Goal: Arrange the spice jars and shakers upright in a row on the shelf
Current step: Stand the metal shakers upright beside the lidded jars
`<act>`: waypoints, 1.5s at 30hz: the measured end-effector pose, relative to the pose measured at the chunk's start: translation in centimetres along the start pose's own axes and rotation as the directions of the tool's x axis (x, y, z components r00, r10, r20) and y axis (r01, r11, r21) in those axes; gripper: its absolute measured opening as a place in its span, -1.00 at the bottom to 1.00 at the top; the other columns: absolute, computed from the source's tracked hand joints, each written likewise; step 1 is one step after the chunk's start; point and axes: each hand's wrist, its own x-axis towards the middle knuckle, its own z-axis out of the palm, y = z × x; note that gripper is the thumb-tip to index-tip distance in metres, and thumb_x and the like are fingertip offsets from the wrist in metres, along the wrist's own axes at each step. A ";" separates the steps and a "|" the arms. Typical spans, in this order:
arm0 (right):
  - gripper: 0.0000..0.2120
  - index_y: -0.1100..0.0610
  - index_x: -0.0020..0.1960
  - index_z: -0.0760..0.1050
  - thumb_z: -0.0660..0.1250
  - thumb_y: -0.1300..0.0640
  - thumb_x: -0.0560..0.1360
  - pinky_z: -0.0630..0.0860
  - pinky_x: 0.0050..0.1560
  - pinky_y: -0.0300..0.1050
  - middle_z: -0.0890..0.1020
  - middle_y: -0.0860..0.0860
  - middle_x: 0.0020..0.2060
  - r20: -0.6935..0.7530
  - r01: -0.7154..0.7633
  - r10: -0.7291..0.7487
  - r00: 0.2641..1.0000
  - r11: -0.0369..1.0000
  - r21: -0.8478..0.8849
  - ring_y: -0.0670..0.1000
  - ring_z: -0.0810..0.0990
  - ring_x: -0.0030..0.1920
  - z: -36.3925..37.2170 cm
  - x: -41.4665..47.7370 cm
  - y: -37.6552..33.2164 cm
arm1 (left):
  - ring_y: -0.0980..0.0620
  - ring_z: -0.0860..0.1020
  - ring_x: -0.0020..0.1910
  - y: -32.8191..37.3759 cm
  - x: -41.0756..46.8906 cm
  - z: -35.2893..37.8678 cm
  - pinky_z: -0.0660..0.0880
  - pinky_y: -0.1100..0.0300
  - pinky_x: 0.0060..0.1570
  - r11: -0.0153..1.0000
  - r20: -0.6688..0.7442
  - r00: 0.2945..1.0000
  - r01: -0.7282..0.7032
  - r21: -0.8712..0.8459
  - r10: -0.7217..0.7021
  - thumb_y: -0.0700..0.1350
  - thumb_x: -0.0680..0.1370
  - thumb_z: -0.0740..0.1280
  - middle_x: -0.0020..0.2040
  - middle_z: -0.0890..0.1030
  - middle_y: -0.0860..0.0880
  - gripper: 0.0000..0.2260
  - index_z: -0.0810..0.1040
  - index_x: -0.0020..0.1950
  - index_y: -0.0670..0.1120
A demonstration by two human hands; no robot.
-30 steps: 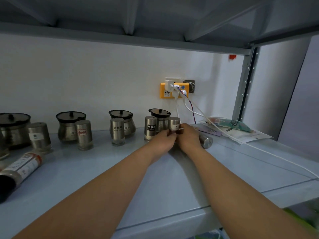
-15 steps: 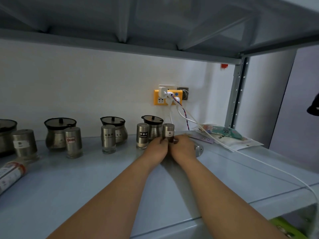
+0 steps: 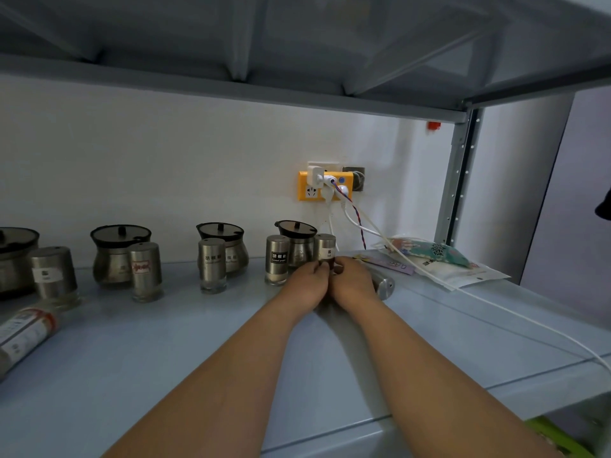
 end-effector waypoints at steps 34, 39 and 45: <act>-0.92 0.18 -0.12 0.50 0.24 0.21 0.51 0.35 -0.11 -0.18 0.62 0.19 -0.07 -0.055 0.016 -0.017 0.998 1.000 -0.010 0.10 0.52 -0.08 -0.9 -1.5 -1.0 | -0.07 0.48 0.22 -0.5 -0.2 0.1 0.36 0.20 0.19 0.997 -0.040 0.999 -0.029 -0.067 0.026 -0.11 0.63 0.09 0.26 0.53 -0.15 -0.70 0.50 0.26 -0.14; -0.91 0.17 -0.09 0.55 0.26 0.25 0.49 0.27 -0.39 -0.34 0.62 0.14 -0.16 -0.135 0.125 -0.123 0.983 0.992 0.005 0.01 0.49 -0.19 -1.1 -1.6 -1.1 | -0.08 0.54 0.13 -0.3 -0.2 0.0 0.47 0.07 0.21 0.989 -0.148 0.985 -0.105 -0.101 0.089 -0.20 0.60 0.13 0.14 0.59 -0.14 -0.75 0.56 0.16 -0.14; -0.78 0.23 -0.01 0.58 0.37 0.25 0.35 0.47 -0.09 0.00 0.62 0.24 -0.12 -0.335 0.176 -0.246 0.910 0.958 -0.225 0.27 0.54 -0.01 -1.4 -1.6 -0.7 | -0.02 0.56 0.06 -0.2 -0.5 -0.4 0.47 0.21 0.05 0.978 -0.151 0.967 -0.206 -0.010 0.203 -0.20 0.58 0.16 0.10 0.61 -0.08 -0.75 0.55 0.18 -0.07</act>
